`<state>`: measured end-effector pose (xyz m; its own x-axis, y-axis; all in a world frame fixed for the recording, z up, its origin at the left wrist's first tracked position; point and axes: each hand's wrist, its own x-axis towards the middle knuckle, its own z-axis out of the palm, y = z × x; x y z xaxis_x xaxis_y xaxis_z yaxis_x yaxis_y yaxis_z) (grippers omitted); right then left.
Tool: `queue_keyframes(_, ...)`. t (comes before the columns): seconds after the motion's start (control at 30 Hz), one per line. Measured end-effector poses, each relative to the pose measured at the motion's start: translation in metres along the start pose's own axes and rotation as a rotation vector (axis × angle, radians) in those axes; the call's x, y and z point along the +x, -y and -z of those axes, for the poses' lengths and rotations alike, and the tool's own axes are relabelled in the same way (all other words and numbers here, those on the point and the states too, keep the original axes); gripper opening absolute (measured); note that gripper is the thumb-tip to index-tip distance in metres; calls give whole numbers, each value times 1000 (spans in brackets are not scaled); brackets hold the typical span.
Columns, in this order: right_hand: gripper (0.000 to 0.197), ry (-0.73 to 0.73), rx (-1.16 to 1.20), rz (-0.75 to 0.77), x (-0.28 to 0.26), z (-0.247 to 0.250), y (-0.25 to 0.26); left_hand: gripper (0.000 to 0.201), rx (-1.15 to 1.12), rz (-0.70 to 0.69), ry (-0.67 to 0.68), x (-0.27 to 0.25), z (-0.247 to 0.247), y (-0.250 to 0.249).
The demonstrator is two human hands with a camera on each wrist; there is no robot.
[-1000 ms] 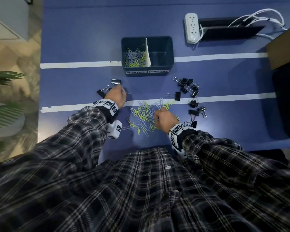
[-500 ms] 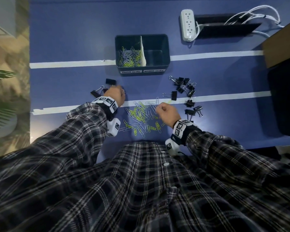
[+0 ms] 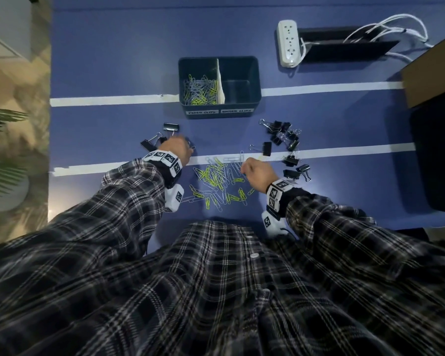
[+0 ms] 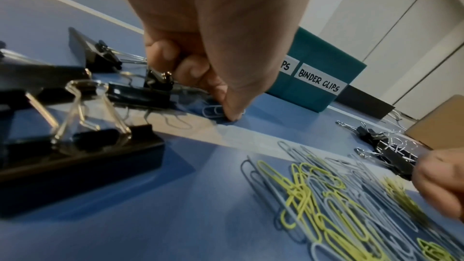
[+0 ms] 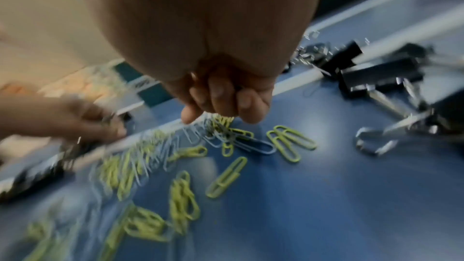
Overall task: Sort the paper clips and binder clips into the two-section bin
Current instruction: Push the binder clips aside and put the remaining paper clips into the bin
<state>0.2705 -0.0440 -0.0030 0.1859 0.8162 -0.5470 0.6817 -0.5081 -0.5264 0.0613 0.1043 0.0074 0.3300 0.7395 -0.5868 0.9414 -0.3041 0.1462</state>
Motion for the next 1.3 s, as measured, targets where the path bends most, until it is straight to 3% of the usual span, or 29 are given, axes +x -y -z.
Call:
queue_keyframes(0.07,15,-2,-179,98,-4,-4,-6,38,4,-28,26,-4,0,-1)
queue_keyframes(0.17,29,11,-352,166,-3,-7,-12,41,-7,-52,33,-11,-3,-2)
queue_keyframes(0.37,27,-35,-489,287,0,-13,-8,36,-142,-77,-53,-18,-3,-2)
queue_keyframes(0.5,17,-52,-465,243,-4,-12,-4,30,-281,-83,-161,-22,13,-3)
queue_keyframes(0.57,12,-67,-332,158,-6,-10,-2,26,-323,-86,-176,-22,30,-8)
queue_keyframes(0.7,21,-87,163,-52,-5,5,13,19,-401,-164,-286,-10,75,-26)
queue_keyframes(0.83,13,165,987,-214,-4,18,15,33,-410,-231,-383,19,118,-48)
queue_keyframes(0.93,28,289,1142,-211,-8,24,11,31,-378,-219,-417,37,122,-52)
queue_keyframes(1.07,35,318,1063,-230,-12,28,6,37,-135,-257,-546,30,98,-47)
queue_keyframes(1.17,32,272,818,-302,-13,20,2,25,-108,-437,-604,-6,65,-47)
queue_keyframes(1.23,34,240,321,-218,-12,16,0,19,-109,-530,-393,-33,34,-38)
queue_keyframes(1.3,46,305,-188,-67,-12,9,-1,21,-23,-451,-142,-56,0,-21)
